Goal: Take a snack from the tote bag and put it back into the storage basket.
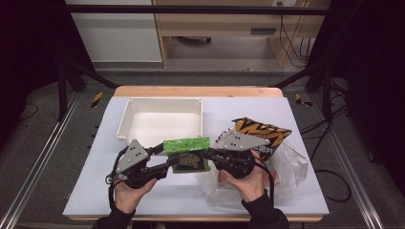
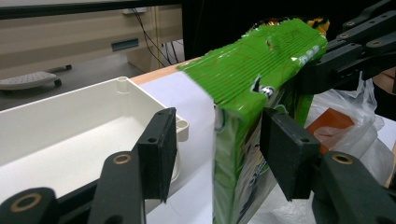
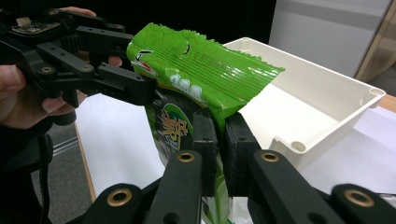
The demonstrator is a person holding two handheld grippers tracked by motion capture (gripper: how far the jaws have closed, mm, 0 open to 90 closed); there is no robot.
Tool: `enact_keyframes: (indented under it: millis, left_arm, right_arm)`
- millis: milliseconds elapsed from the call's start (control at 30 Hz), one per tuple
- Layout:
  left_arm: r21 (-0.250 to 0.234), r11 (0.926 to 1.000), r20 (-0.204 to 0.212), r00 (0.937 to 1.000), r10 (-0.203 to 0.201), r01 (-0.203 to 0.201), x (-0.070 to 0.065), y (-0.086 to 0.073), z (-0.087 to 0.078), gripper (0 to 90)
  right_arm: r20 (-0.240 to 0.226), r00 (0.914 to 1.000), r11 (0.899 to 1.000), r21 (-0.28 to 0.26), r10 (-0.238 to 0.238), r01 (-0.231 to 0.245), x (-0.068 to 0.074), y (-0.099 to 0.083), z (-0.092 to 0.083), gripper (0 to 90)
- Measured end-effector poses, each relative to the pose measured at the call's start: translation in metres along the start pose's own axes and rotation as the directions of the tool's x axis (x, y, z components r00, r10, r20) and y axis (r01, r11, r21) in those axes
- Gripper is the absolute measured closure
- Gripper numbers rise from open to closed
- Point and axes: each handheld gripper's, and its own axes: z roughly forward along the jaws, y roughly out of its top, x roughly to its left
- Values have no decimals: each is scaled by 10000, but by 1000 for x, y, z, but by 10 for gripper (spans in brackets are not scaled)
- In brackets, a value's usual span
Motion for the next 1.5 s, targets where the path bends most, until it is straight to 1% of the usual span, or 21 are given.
enact_keyframes:
  millis: [100,200,233,300,367,533,667,733,833,900,933,1033,1100,1200,1233,1267,1300,1333,1400,1433,1500]
  left_arm:
    - [73,9999,67,9999,109,-110,-2,-1,2,492]
    - [219,9994,162,9995,256,-259,-5,-3,5,554]
    - [219,9994,162,9995,256,-259,-5,-3,5,576]
    - [376,9986,69,9993,366,-368,-6,-3,5,584]
    - [457,9985,159,9995,282,-289,-5,-4,5,628]
    - [586,9979,232,9994,255,-268,-7,-5,5,680]
    - [558,9983,653,9978,123,-159,-8,-5,4,729]
    - [564,9982,799,9967,135,-181,-8,-5,3,745]
    - [541,9983,851,9962,163,-210,-9,-3,2,751]
    - [531,9984,764,9969,167,-208,-9,-3,1,752]
    - [549,9982,719,9972,199,-239,-8,-2,-1,752]
    - [507,9985,673,9976,154,-188,-4,-1,-4,752]
    - [490,9986,618,9980,152,-183,-2,1,-7,752]
    - [396,9991,528,9986,104,-125,3,3,-12,751]
    - [341,9994,493,9988,76,-93,4,4,-13,751]
    - [341,9994,493,9988,76,-93,4,4,-13,751]
    - [257,9997,370,9993,38,-48,8,6,-18,751]
    - [257,9997,370,9993,38,-48,8,6,-18,751]
    - [151,9999,222,9997,24,-27,13,9,-24,751]
    - [151,9999,222,9997,24,-27,13,9,-24,751]
    - [120,9999,111,9999,-45,44,19,11,-26,751]
  right_arm:
    - [-64,10000,10000,13,-18,18,1,-1,2,854]
    - [-164,9998,9999,105,-91,93,4,-2,7,852]
    - [-162,9998,9999,110,-111,113,4,-2,8,851]
    - [-132,9998,9998,155,-115,118,4,-3,9,850]
    - [-79,10000,9999,165,-46,47,3,-6,9,844]
    - [-28,10000,9999,152,82,-82,-1,-12,9,837]
    - [68,9999,9999,112,102,-103,-3,-14,8,817]
    - [85,9999,9999,72,145,-146,-4,-14,8,799]
    - [112,9999,9999,-3,113,-113,-5,-15,7,760]
    - [176,9998,9999,-100,72,-71,-4,-14,5,717]
    - [170,9998,9998,-194,82,-78,-5,-14,4,685]
    - [385,9992,9987,-493,121,-102,-6,-13,-4,595]
    - [654,9978,9977,-676,142,-98,-8,-13,-11,513]
    - [1031,9945,9965,-828,190,-104,-12,-15,-21,445]
    - [1217,9923,9959,-895,228,-120,-14,-16,-26,427]
    - [1217,9923,9959,-895,228,-120,-14,-16,-26,427]
    - [1349,9904,9952,-967,293,-162,-17,-18,-33,411]
    - [1349,9904,9952,-967,293,-162,-17,-18,-33,411]
    - [1533,9876,9942,-1063,332,-169,-19,-23,-44,372]
    - [1533,9876,9942,-1063,332,-169,-19,-23,-44,372]
    - [1816,9825,9928,-1181,415,-201,-21,-28,-56,340]
